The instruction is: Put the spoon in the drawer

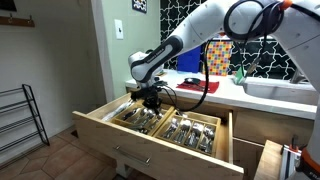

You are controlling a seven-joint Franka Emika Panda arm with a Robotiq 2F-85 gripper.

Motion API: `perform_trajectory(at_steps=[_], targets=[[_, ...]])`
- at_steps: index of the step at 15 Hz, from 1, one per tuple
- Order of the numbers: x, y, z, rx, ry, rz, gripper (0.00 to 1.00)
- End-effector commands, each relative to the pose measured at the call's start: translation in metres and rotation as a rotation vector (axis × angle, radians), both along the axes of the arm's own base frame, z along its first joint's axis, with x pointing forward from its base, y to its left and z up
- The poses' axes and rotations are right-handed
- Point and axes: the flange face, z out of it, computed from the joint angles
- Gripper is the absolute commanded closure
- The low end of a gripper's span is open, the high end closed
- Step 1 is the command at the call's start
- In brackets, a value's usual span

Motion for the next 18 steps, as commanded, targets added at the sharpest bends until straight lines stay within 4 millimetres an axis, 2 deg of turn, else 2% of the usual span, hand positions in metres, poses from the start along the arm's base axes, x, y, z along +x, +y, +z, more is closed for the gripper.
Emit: perform_trajectory(at_steps=[1, 5, 10, 18], targets=[[0.021, 0.003, -0.027, 0.023, -0.006, -0.056, 0.99], [0.033, 0.003, -0.043, 0.029, -0.011, -0.096, 0.99], [0.044, -0.004, -0.051, -0.005, -0.029, -0.150, 0.99], [0.047, -0.013, -0.069, -0.078, 0.014, -0.204, 0.99]])
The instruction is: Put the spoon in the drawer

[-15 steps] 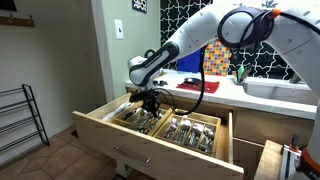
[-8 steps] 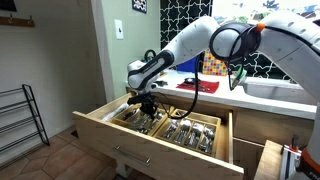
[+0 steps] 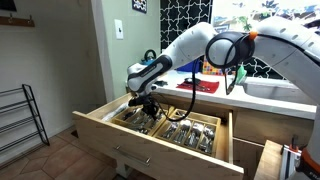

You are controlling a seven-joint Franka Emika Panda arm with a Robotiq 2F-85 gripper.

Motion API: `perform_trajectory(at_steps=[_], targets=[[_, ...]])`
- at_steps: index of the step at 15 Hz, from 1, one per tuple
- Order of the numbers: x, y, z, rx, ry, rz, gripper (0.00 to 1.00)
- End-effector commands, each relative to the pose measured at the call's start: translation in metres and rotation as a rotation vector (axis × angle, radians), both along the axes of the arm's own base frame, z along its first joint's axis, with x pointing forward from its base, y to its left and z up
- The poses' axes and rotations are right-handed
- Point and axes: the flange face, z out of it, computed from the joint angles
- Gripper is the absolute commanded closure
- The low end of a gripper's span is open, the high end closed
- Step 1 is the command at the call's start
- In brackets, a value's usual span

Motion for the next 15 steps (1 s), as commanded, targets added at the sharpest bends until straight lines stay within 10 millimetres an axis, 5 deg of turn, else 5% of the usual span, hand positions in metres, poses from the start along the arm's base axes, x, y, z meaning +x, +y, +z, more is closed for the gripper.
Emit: perform_trajectory(at_steps=[1, 2, 3, 5, 13, 15], targets=[[0.004, 0.002, -0.010, -0.037, 0.028, -0.031, 0.99], [0.004, 0.003, -0.011, -0.039, 0.037, -0.025, 0.99], [0.005, 0.005, -0.010, -0.038, 0.035, -0.016, 0.72], [0.007, 0.009, -0.005, -0.036, 0.024, -0.004, 0.66], [0.009, 0.021, 0.053, 0.031, -0.031, 0.052, 0.05], [0.005, 0.014, 0.077, 0.051, -0.028, 0.170, 0.00]])
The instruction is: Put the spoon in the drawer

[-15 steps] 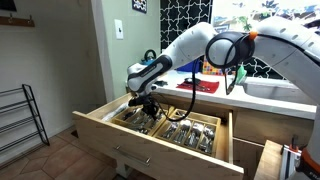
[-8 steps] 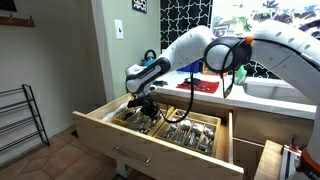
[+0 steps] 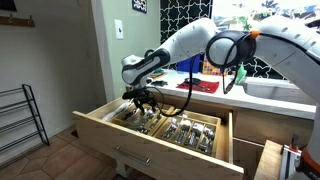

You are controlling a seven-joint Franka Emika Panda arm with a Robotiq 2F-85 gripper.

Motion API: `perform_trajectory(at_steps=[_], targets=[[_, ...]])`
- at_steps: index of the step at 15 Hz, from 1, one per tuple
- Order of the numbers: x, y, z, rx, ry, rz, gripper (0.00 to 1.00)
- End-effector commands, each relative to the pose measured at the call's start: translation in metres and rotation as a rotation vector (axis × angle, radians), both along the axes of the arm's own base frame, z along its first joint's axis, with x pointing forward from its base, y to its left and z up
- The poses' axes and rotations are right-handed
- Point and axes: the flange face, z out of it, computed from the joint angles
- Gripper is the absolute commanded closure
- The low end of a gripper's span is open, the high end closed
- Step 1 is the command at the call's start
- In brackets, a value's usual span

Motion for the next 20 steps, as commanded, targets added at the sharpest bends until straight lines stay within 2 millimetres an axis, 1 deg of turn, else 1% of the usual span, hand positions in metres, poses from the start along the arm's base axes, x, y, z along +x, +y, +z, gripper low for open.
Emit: perform_trajectory(at_steps=[1, 2, 6, 9, 11, 13, 14, 16, 17, 20], targets=[[-0.013, -0.014, 0.043, 0.045, 0.014, 0.186, 0.00], [-0.017, -0.017, 0.057, 0.050, 0.010, 0.242, 0.00], [-0.047, -0.026, 0.110, 0.094, 0.029, 0.460, 0.00], [-0.075, -0.028, 0.140, 0.116, 0.052, 0.622, 0.00], [-0.095, -0.030, 0.154, 0.132, 0.069, 0.726, 0.00], [-0.118, -0.036, 0.160, 0.162, 0.112, 0.829, 0.00], [-0.086, -0.028, 0.160, 0.143, 0.092, 0.739, 0.00], [-0.104, -0.033, 0.165, 0.157, 0.113, 0.790, 0.00], [-0.108, -0.034, 0.166, 0.160, 0.115, 0.800, 0.00], [-0.112, -0.034, 0.163, 0.164, 0.118, 0.810, 0.00]])
